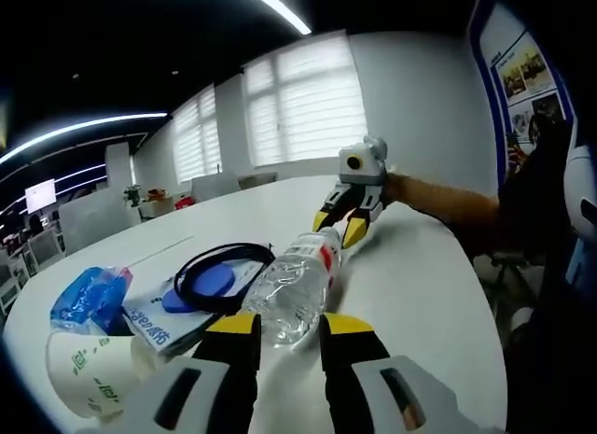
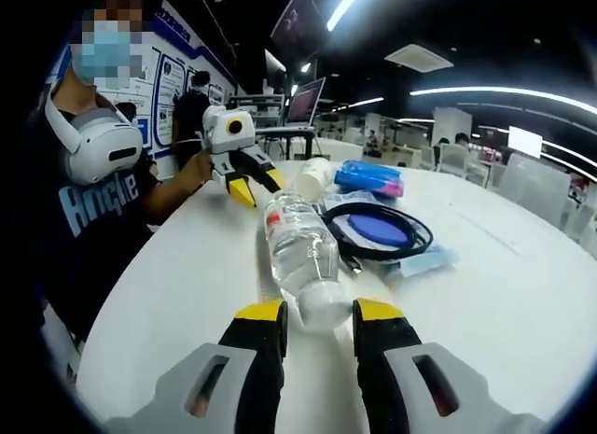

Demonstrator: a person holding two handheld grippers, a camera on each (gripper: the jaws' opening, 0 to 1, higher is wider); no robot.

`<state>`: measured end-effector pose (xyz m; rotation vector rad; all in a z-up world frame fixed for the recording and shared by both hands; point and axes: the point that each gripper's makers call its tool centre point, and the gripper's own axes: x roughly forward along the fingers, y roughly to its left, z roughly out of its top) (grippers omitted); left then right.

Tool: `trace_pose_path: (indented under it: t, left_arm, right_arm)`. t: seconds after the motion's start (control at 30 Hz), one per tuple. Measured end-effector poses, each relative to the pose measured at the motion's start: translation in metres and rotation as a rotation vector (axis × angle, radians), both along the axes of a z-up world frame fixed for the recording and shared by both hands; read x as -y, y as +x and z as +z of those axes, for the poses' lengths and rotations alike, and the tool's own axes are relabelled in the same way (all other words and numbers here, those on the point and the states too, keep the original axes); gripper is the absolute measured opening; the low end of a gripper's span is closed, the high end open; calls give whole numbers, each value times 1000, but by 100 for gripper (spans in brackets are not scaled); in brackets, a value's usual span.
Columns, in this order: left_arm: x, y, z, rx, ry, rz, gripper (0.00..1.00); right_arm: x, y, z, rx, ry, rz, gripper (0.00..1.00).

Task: Arrange the tabletop items into an orderly group along one side of the table until the central work area is clear of visible clutter.

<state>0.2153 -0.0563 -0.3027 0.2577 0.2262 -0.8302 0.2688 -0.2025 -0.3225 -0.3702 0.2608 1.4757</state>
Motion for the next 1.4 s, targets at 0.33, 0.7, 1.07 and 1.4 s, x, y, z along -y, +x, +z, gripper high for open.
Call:
trace_pose_path:
  t: [0.33,0.7,1.07,1.4]
  left_arm:
    - [4,2,-4,-10,9,1,23]
    - [4,4,-1,5,20,18,19]
    - [4,3,-1,0,25,17,19]
    - [4,2,-5,-8,44,13,20]
  right_arm:
    - [0,2,-4,-5,-9,-11,22]
    - [1,3,-4,16,-13,-17,19]
    - [1,3,1,39,-1,-15,17]
    - [0,-2,7,58,12,-4,18]
